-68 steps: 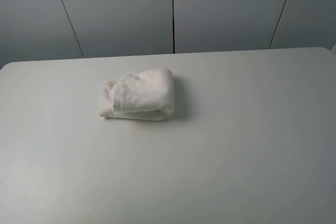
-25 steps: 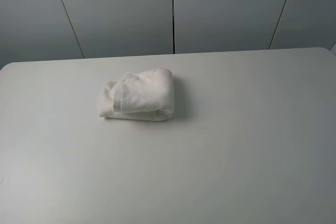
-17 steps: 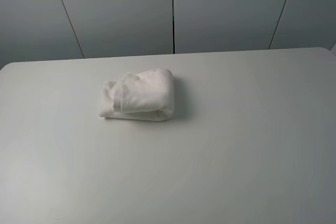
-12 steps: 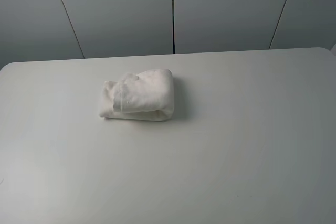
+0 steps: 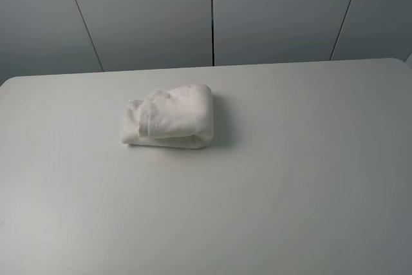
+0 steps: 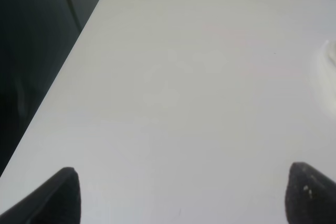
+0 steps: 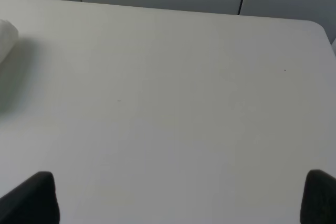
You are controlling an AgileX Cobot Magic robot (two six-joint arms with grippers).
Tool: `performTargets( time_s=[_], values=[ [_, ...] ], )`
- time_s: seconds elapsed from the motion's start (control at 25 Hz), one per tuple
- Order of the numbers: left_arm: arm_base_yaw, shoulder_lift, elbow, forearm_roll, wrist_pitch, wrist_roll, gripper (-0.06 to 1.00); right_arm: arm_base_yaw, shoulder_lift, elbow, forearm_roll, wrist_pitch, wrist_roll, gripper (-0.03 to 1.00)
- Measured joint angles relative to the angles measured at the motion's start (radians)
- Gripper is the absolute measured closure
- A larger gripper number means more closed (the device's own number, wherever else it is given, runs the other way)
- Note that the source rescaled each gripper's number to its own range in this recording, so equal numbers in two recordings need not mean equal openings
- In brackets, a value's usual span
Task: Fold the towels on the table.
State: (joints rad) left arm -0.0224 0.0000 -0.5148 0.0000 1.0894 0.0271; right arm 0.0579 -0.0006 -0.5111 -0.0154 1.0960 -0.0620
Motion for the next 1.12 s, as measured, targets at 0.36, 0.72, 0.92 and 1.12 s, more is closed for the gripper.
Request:
performTargets(
  time_s=[0.36, 0.72, 0.92, 1.12],
  values=[
    [0.0, 0.0, 0.0, 0.0, 0.0, 0.0, -0.06, 0.0, 0.0, 0.0, 0.0, 0.0, 0.0, -0.03],
    [0.0, 0.0, 0.0, 0.0, 0.0, 0.0, -0.06, 0.0, 0.0, 0.0, 0.0, 0.0, 0.0, -0.03],
    [0.0, 0.0, 0.0, 0.0, 0.0, 0.0, -0.06, 0.0, 0.0, 0.0, 0.0, 0.0, 0.0, -0.03],
    [0.0, 0.0, 0.0, 0.0, 0.0, 0.0, -0.06, 0.0, 0.0, 0.0, 0.0, 0.0, 0.0, -0.03]
  ],
)
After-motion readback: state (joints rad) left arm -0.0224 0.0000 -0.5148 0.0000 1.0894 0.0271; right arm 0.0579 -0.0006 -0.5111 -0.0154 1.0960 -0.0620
